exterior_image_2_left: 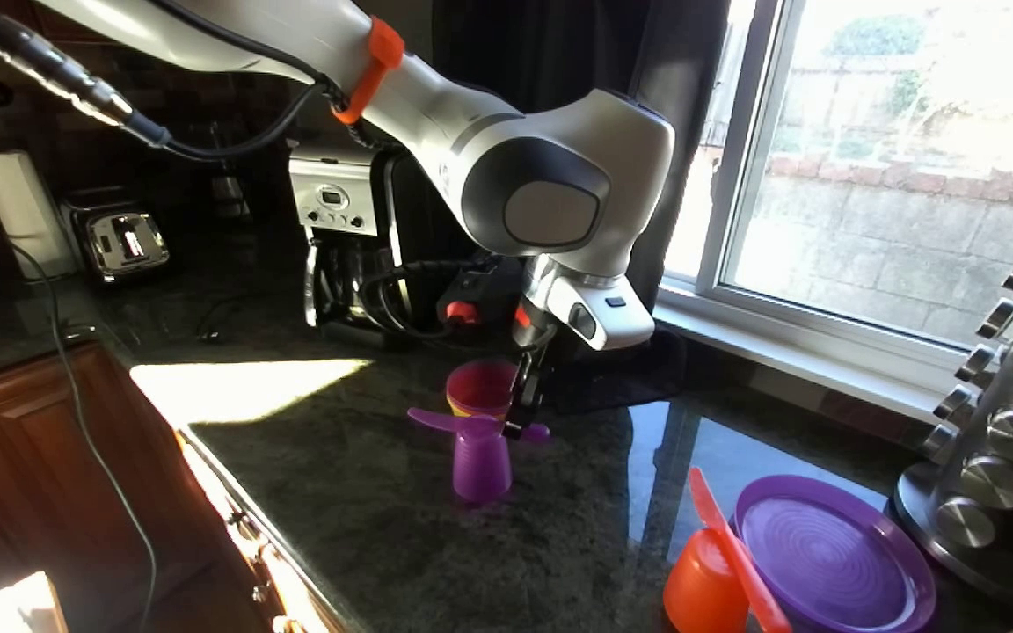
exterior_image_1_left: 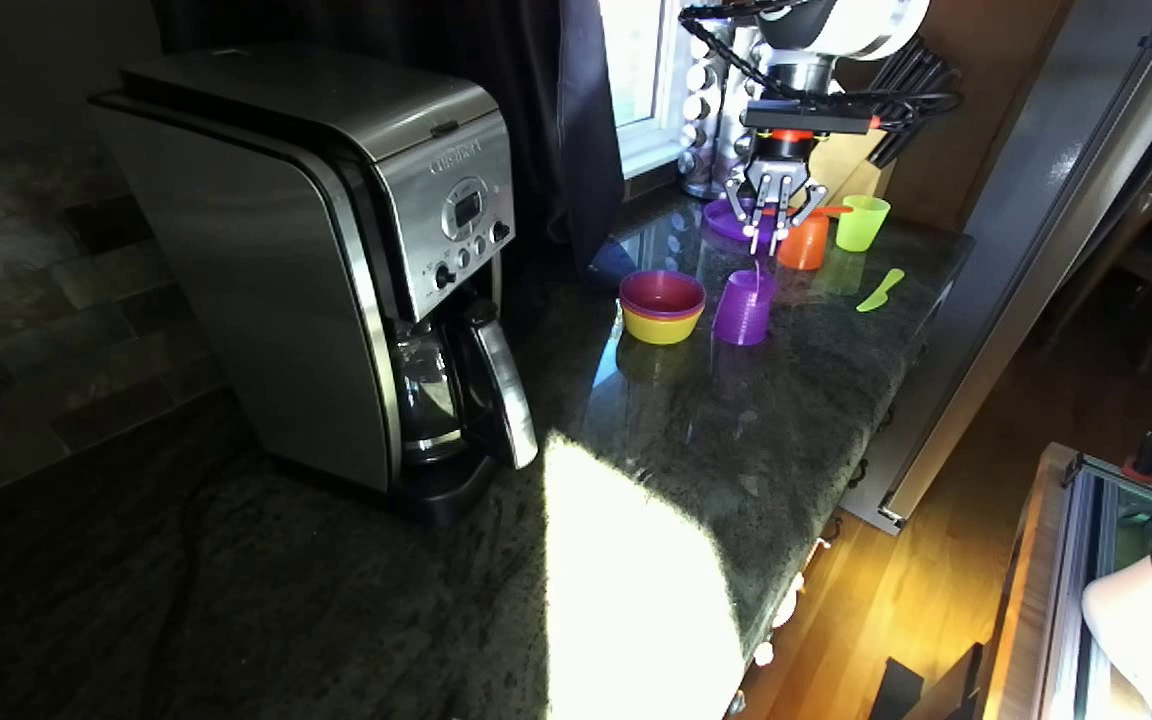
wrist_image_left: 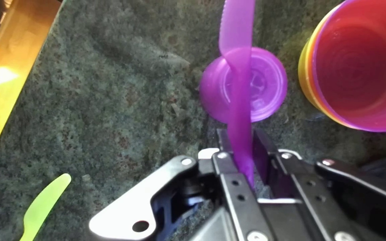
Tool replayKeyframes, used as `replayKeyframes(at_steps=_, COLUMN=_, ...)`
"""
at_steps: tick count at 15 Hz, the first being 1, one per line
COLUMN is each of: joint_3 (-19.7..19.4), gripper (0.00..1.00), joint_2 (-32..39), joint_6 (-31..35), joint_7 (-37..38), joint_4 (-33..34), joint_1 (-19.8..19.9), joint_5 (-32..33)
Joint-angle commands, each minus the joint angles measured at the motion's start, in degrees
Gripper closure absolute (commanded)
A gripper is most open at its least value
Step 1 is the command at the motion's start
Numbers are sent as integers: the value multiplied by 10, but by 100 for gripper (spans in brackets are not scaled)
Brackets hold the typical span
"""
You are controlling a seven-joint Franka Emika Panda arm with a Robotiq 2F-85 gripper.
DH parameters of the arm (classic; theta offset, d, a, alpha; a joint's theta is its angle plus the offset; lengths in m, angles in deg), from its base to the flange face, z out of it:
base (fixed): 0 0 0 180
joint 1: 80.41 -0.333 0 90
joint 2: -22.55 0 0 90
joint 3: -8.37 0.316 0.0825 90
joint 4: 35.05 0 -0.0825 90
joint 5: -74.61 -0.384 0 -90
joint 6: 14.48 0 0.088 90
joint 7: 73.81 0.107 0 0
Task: Pick up the purple knife and put it on top of the purple cup
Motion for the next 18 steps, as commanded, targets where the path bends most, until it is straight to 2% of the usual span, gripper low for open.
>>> replayKeyframes(at_steps=1, joint_3=1, gripper=94, joint_2=7, joint_6=7, joint_7=17, joint_4=3, joint_1=-4, joint_5=-5)
replayKeyframes(at_steps=18, joint_3=1, gripper=94, joint_2=18, joint_6=13, joint_7=35, joint_4=8, joint_1=-7, joint_5=-8)
